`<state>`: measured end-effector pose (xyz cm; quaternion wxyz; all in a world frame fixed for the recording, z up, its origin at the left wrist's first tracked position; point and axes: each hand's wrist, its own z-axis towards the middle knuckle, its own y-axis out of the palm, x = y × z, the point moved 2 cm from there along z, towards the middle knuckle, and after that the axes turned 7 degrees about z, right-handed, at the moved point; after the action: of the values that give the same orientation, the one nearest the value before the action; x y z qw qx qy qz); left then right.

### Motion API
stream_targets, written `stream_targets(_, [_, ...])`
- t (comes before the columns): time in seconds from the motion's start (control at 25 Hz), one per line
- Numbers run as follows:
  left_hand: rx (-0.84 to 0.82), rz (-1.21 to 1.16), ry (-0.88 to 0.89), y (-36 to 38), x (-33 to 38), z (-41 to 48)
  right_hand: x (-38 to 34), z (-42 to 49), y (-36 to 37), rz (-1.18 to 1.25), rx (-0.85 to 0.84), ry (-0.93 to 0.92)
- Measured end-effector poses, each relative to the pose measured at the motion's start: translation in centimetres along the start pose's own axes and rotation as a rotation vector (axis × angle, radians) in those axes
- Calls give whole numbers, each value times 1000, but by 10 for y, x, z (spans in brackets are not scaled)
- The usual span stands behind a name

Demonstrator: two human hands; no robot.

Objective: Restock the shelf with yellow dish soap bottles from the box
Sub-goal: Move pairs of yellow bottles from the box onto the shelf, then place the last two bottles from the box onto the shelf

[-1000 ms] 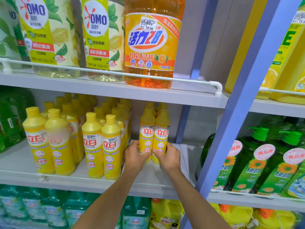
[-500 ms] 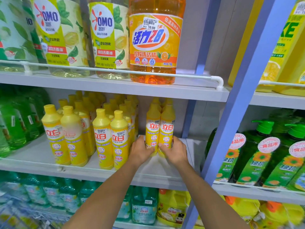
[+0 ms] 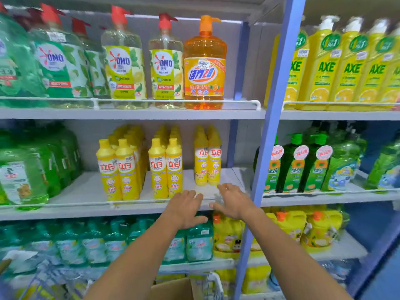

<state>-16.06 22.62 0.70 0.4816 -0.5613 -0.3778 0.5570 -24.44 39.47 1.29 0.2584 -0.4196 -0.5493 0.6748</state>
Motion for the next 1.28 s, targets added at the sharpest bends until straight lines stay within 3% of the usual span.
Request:
stream_targets(0.2, [-34,-18,-75,36,-25,-121,-88,-69,49,-56,-66,-90])
stream_targets(0.52, [-321,-208,-384,160,-88,-294,-216,-104,199,35,-294,-252])
stream_targets(0.88, [-641,-410,-554,316,-72,-345,-203,-102,396,47,-622,-204])
stream_targets(1.28, [-762,-740,-720,505,-78,-333,-176,-86,578,111,-856,-77])
